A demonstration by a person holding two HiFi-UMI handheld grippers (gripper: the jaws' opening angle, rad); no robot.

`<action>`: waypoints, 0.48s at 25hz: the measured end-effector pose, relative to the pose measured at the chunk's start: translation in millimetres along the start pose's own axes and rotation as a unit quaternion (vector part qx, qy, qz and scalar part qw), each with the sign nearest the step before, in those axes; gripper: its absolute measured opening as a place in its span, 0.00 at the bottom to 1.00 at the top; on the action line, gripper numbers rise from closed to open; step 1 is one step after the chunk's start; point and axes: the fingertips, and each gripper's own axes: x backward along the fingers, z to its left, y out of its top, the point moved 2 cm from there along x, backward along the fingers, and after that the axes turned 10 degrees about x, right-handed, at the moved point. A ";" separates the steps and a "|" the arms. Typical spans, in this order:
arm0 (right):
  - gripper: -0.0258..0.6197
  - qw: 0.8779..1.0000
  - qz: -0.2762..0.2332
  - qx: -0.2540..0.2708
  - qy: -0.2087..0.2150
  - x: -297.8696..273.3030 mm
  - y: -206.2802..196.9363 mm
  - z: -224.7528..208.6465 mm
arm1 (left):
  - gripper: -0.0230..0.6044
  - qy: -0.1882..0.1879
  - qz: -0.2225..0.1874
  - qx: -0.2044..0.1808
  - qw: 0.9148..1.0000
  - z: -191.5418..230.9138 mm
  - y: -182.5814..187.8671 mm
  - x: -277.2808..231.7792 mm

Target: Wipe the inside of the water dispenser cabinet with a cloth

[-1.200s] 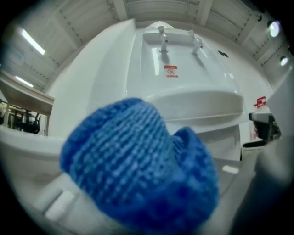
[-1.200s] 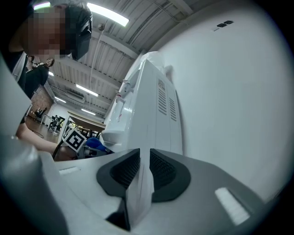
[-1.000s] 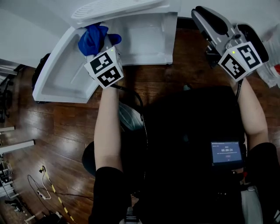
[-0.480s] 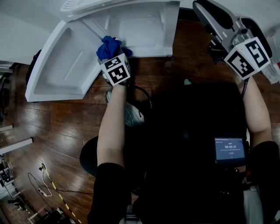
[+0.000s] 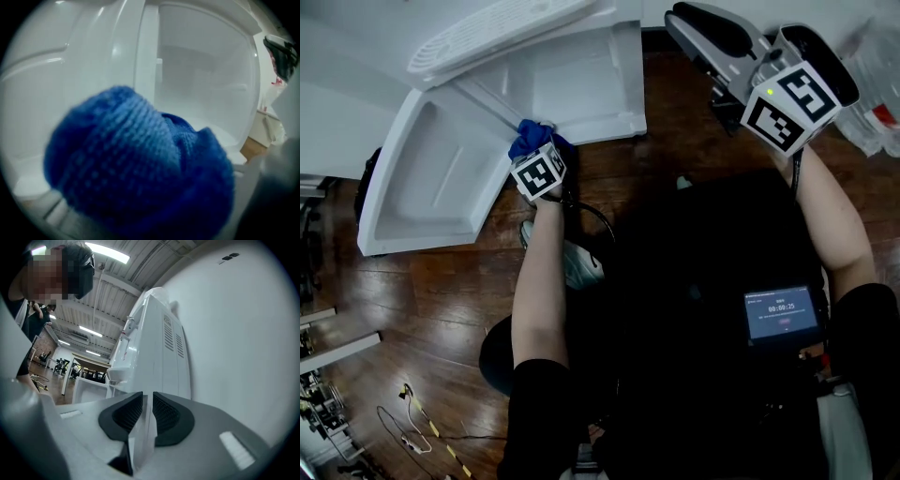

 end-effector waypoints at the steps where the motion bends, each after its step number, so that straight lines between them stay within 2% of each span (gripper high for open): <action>1: 0.15 1.000 0.000 -0.001 0.000 -0.4 -0.9 0.2 | 0.29 -0.005 0.006 -0.004 1.000 -7.4 -2.8 -2.1; 3: 0.15 1.000 0.000 0.000 0.002 -0.8 -1.7 1.4 | 0.29 -0.028 0.022 -0.007 0.999 -32.7 -10.2 -4.6; 6: 0.15 1.000 0.000 0.003 0.004 -0.9 -0.5 2.5 | 0.29 -0.083 0.045 -0.001 0.996 -85.4 -21.5 -4.3; 8: 0.15 1.000 -0.001 0.004 0.004 -3.2 -3.0 0.9 | 0.29 -0.082 0.052 -0.034 0.995 -106.5 -25.1 -7.5; 9: 0.15 1.000 -0.001 0.002 0.004 -5.2 -6.3 -1.3 | 0.29 -0.093 0.065 -0.048 0.992 -119.8 -29.8 -9.0; 11: 0.15 1.000 0.000 -0.004 0.006 -9.3 -15.3 -7.0 | 0.29 -0.155 0.096 -0.054 0.982 -157.1 -43.1 -8.6; 12: 0.15 1.000 0.001 -0.007 0.006 -10.7 -19.4 -9.7 | 0.29 -0.181 0.099 -0.057 0.977 -173.0 -45.1 -6.0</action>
